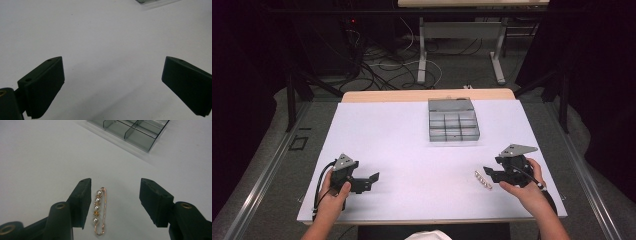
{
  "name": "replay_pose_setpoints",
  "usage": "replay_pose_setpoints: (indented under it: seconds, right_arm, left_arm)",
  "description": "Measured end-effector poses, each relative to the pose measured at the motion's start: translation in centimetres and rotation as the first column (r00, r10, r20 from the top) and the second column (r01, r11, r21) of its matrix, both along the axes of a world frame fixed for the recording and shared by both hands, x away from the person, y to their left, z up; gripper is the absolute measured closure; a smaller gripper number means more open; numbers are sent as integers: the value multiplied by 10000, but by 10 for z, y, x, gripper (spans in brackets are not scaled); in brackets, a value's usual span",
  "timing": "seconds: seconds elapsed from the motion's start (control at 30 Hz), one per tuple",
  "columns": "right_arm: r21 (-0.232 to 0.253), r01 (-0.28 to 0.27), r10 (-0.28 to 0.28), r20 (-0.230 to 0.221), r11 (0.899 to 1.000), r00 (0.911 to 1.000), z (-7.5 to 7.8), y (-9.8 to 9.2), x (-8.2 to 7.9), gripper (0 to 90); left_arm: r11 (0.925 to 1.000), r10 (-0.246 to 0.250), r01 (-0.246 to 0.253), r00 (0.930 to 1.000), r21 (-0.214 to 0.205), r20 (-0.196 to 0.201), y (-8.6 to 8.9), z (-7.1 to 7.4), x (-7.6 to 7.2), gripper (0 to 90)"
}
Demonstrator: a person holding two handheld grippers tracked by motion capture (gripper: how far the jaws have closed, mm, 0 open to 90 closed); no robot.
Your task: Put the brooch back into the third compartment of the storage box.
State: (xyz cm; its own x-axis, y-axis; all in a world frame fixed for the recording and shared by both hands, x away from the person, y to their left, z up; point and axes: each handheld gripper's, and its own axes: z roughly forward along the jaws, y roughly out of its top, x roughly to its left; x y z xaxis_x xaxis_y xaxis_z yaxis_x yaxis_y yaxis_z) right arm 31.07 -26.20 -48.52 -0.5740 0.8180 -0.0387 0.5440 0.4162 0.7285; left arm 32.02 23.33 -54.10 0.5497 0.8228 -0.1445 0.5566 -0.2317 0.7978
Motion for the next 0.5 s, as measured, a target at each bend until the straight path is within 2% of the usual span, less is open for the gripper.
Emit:
replay_pose_setpoints:
  seconds: [0.13,0.3,0.5]
  right_arm:
    - [-24,-92,91,-282,10000,9996,-2,1,1,434]
    - [-481,-184,160,-517,9987,9985,-4,5,3,462]
    - [-719,-488,430,-791,9962,9959,-6,10,5,490]
  left_arm:
    - [10000,5,-5,10000,-2,1,0,0,0,42]
    - [10000,-30,30,10000,65,49,0,1,0,42]
    - [10000,-25,25,10000,32,-65,1,1,0,42]
